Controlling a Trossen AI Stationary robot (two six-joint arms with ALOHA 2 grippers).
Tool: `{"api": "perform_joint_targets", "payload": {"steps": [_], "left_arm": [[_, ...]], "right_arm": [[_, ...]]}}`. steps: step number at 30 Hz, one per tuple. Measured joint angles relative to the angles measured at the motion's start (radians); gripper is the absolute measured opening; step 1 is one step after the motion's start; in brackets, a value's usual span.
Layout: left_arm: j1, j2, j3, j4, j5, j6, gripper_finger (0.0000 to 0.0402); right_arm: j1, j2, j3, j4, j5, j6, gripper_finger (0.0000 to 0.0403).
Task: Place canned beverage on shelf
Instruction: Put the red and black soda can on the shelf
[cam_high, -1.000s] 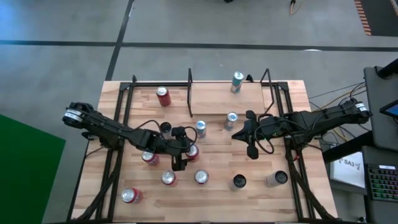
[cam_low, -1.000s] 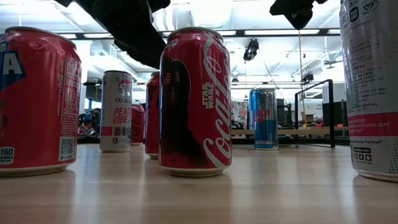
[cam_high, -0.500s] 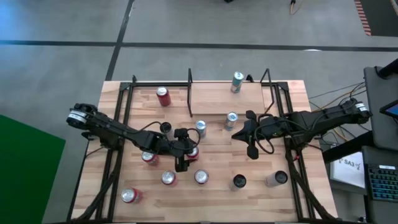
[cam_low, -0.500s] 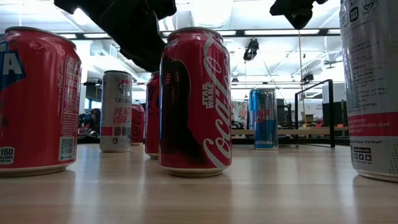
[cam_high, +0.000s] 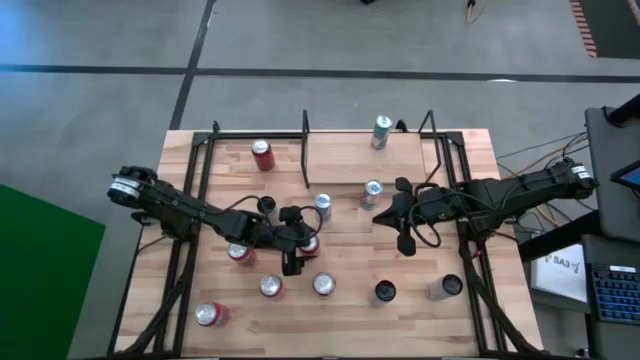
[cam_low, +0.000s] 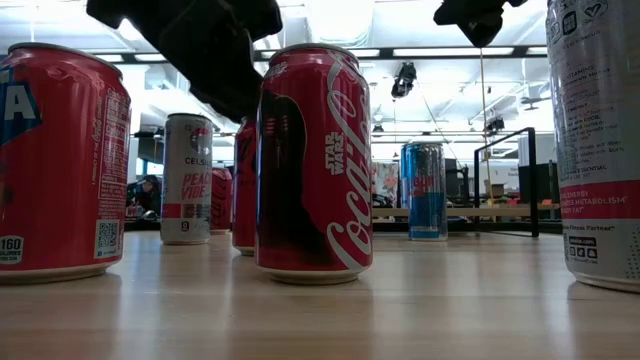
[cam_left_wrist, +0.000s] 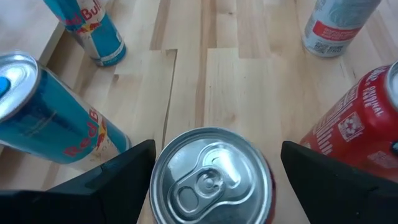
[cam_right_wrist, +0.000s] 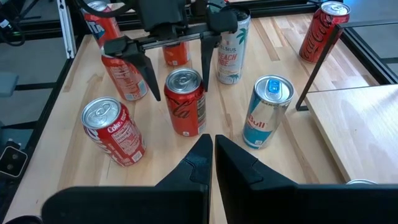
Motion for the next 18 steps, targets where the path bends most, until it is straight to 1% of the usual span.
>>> {"api": "perform_joint_targets", "payload": {"steps": [10,13,18], "left_arm": [[0.003,0.0,-0.068,0.114,0.009,-0.018,0.0331],[0.004,0.0,-0.069,0.117,0.011,-0.022,0.0327],[0.005,0.0,-0.069,0.117,0.012,-0.022,0.0314]], "right_arm": [[0.0,0.001,0.0,0.003,0.0,-0.001,0.0009],[0.0,0.019,-0.003,0.026,0.0,-0.01,0.0009],[0.0,0.091,-0.014,0.097,-0.024,-0.069,0.0009]]}}
